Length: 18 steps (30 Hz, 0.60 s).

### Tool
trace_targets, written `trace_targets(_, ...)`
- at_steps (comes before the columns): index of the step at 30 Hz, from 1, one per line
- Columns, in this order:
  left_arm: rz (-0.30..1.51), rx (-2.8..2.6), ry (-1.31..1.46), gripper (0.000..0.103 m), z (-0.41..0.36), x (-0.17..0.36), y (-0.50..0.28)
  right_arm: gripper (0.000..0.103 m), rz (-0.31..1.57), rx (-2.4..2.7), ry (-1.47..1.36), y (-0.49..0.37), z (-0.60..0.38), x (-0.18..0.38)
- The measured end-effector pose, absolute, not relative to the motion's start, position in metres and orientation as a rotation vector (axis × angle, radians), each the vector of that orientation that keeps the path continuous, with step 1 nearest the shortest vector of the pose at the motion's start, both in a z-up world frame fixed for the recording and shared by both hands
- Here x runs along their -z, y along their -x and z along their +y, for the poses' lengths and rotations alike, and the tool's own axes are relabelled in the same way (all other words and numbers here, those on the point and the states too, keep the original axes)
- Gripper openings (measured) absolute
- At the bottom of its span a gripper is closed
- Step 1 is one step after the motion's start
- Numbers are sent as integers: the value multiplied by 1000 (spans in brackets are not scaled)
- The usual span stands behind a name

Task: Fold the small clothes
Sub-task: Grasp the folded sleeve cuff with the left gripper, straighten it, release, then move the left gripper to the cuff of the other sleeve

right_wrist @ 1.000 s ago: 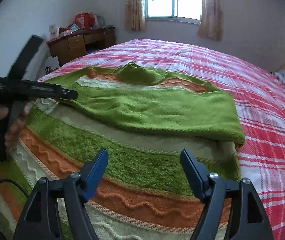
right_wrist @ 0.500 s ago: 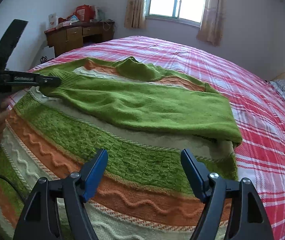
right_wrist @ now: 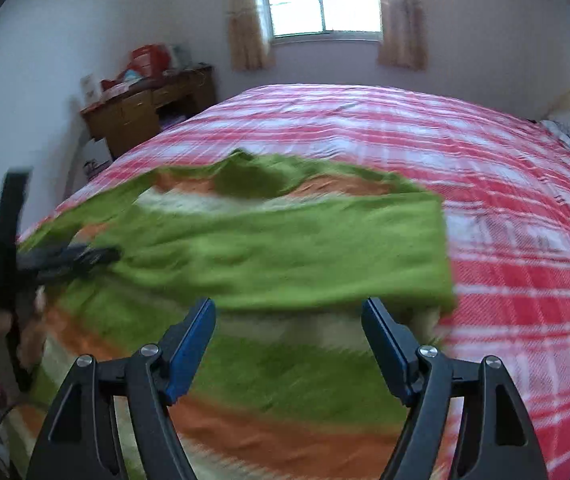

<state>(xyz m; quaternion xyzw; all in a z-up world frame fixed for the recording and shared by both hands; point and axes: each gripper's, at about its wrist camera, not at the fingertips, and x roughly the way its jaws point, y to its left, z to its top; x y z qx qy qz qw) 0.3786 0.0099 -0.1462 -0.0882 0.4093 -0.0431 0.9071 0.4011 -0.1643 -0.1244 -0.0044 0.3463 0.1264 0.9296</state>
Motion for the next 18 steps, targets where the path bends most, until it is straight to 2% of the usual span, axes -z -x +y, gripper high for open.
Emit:
trace_targets(3, 841, 84, 199, 69, 13, 147, -376, 76, 755, -221, -45, -433, -185, 127)
trace_targets(6, 839, 81, 204, 71, 14, 148, -374, 76, 878, -198, -92, -455, -205, 151)
trace_targets(8, 842, 74, 203, 71, 14, 149, -374, 75, 857, -228, -102, -450, -212, 154)
trace_targets(12, 844, 77, 172, 78, 9, 150, -374, 75, 853, -201, -58, -440, -211, 145)
trace_targets(18, 843, 81, 183, 79, 10, 150, -374, 76, 793, -190, -24, -448, -186, 113)
